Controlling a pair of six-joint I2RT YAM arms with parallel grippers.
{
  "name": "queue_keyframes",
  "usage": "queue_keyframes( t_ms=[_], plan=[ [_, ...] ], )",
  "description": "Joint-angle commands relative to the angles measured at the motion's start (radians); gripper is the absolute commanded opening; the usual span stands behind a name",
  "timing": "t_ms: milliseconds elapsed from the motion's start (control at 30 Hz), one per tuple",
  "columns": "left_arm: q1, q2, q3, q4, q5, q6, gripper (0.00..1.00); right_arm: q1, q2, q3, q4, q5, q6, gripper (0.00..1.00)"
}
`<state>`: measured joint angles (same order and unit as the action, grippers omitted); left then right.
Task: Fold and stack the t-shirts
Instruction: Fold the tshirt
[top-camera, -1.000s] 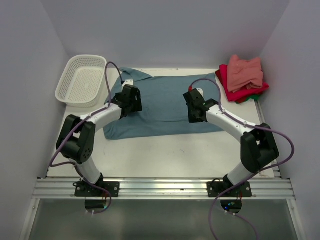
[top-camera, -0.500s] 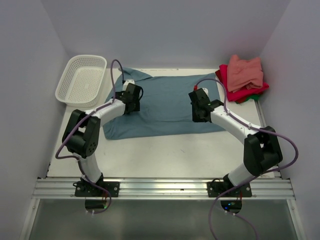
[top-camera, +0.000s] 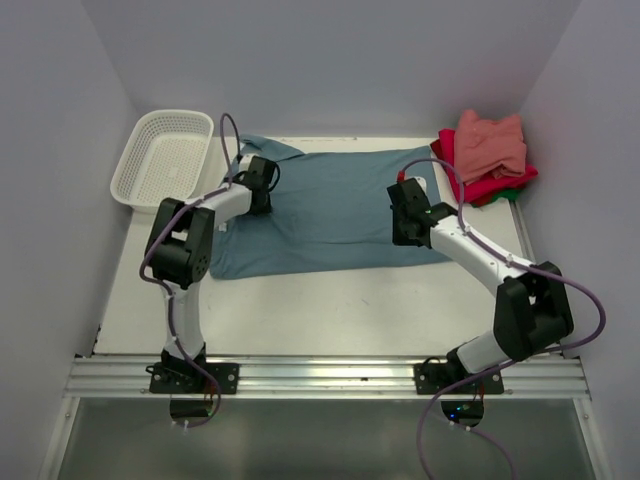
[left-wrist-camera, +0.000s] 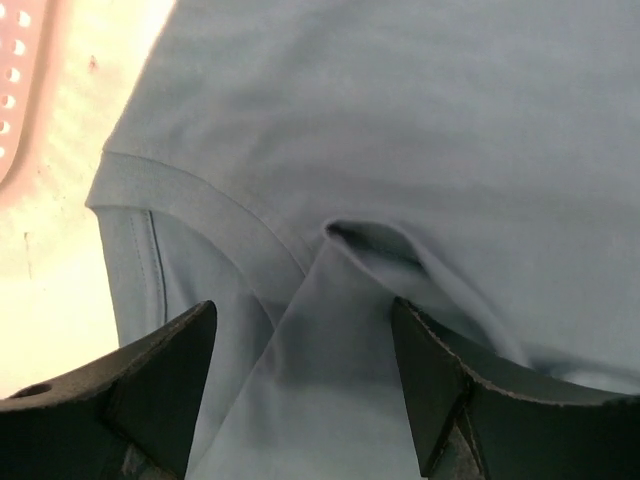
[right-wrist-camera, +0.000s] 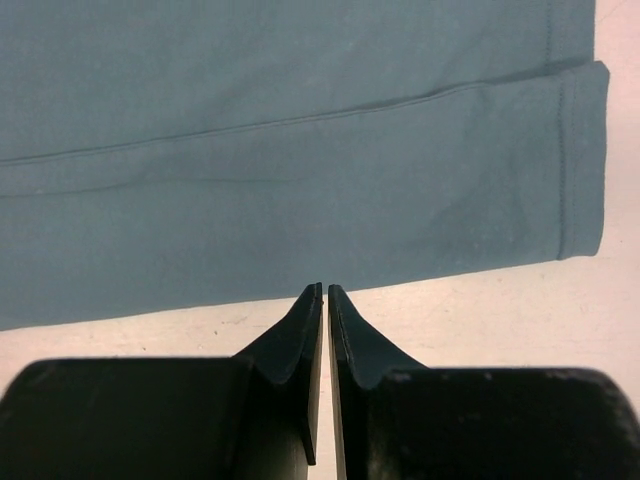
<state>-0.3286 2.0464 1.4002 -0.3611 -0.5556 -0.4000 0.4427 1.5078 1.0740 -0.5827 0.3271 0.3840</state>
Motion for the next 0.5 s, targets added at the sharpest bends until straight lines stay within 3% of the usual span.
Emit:
queue_keyframes(
  t_ms=[0, 167, 300, 367, 467],
  plan=[
    [0.056, 0.017, 0.036, 0.010, 0.009, -0.008, 0.74, -0.009, -0.040, -0.016, 0.014, 0.024, -0.013, 0.09],
    [0.074, -0.041, 0.005, 0.056, 0.000, -0.022, 0.72, -0.012, -0.041, -0.023, 0.015, 0.023, -0.008, 0.09],
    [0.054, -0.226, -0.092, 0.174, 0.121, 0.001, 0.70, -0.012, -0.037, -0.028, 0.023, 0.023, -0.007, 0.09],
    [-0.002, -0.271, -0.118, 0.206, 0.193, 0.036, 0.70, -0.010, -0.031, -0.025, 0.024, 0.020, -0.005, 0.09],
    [-0.096, -0.263, -0.055, 0.125, 0.321, 0.070, 0.70, -0.012, -0.024, -0.019, 0.024, 0.015, -0.004, 0.08]
  ],
)
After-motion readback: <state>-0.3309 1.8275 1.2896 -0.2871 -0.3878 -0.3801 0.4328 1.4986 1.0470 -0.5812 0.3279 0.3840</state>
